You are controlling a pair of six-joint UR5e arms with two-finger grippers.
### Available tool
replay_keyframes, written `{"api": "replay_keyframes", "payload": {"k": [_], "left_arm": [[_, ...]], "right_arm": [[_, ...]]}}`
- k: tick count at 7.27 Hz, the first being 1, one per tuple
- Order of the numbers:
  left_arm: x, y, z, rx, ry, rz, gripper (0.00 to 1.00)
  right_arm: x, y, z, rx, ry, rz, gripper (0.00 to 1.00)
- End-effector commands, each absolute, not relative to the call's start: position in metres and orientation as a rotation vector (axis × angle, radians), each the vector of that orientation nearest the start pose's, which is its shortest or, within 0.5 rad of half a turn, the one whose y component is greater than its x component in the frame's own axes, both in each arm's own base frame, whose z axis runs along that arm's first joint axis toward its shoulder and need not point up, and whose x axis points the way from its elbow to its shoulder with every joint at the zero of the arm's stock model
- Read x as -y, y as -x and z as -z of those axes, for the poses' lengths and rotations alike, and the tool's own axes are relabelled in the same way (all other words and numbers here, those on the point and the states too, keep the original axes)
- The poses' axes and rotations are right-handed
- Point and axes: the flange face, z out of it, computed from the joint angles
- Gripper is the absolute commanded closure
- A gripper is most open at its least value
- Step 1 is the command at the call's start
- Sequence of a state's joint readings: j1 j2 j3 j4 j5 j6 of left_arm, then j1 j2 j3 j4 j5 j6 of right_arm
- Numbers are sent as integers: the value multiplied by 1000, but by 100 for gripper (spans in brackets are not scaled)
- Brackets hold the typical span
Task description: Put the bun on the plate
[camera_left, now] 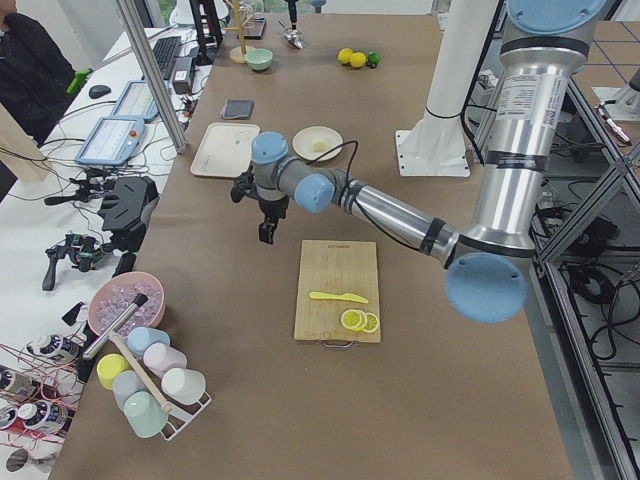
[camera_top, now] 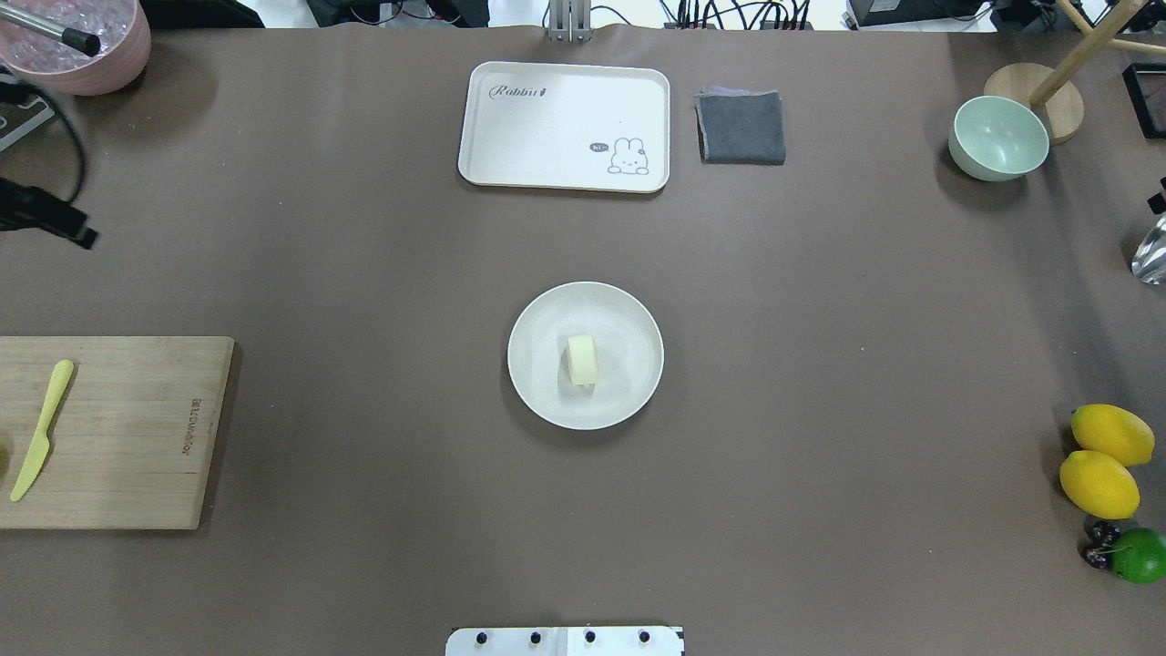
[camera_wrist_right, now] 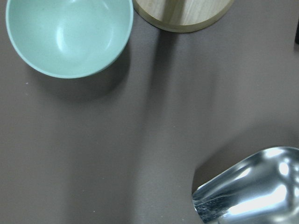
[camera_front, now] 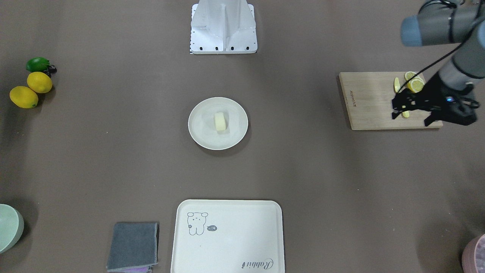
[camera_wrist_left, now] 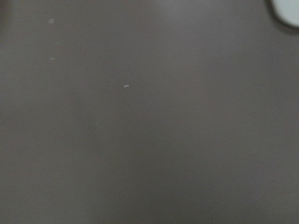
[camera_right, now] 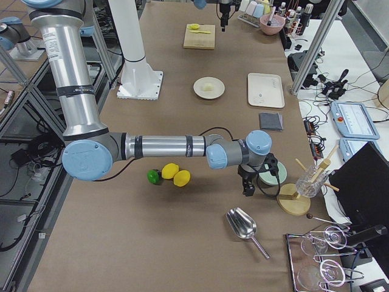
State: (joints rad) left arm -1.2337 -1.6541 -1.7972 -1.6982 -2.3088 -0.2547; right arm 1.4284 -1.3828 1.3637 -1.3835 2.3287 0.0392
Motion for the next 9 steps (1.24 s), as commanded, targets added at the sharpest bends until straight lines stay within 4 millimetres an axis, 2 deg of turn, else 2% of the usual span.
{"api": "replay_keyframes", "payload": {"k": [1, 2, 3, 5, 6, 9], "left_arm": [[503, -2, -588, -825, -216, -323, 2], [503, -1, -597, -818, -199, -315, 2], [492, 0, -620, -816, -155, -300, 2], [487, 0, -662, -815, -73, -265, 2], [486, 1, -661, -818, -75, -263, 2], [488, 0, -655, -817, -86, -269, 2]], "right_arm": [[576, 5, -663, 759, -79, 164, 0], [573, -4, -666, 762, -80, 154, 0], [563, -15, -674, 771, -82, 148, 0], [557, -21, -678, 771, -83, 143, 0], [556, -27, -672, 770, -97, 137, 0], [556, -27, -671, 781, -102, 138, 0]]}}
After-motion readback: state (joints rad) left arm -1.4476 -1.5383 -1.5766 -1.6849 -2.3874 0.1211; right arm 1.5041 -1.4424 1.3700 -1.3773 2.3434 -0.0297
